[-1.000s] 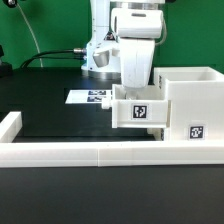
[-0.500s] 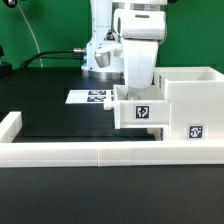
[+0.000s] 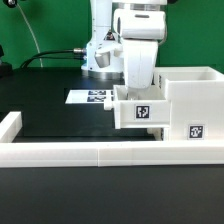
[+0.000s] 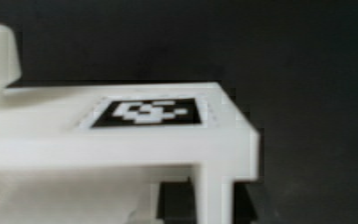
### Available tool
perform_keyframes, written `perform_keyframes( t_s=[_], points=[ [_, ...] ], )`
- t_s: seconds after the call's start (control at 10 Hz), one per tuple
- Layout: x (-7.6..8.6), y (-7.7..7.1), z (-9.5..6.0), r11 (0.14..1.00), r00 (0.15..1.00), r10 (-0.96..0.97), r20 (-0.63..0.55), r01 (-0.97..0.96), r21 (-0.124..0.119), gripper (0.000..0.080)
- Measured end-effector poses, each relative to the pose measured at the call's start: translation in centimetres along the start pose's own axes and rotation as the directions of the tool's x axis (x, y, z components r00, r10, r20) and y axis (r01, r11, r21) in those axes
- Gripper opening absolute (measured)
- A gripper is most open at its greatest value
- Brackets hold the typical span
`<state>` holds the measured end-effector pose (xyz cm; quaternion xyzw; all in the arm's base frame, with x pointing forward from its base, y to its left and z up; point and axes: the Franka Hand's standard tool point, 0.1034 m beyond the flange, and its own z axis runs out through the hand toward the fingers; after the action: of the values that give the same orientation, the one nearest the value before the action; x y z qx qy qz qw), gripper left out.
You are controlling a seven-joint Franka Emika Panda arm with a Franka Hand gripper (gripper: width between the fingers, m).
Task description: Assemble drawer
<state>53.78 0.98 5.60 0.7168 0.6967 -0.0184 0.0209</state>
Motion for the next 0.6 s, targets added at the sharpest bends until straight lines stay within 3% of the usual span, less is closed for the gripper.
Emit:
perform_keyframes(
  t_s=[0.6],
  points=[
    [-0.14,0.01,0.0,1.0,1.0,-0.009,0.007,0.009,0.0,0.0044]
  ],
)
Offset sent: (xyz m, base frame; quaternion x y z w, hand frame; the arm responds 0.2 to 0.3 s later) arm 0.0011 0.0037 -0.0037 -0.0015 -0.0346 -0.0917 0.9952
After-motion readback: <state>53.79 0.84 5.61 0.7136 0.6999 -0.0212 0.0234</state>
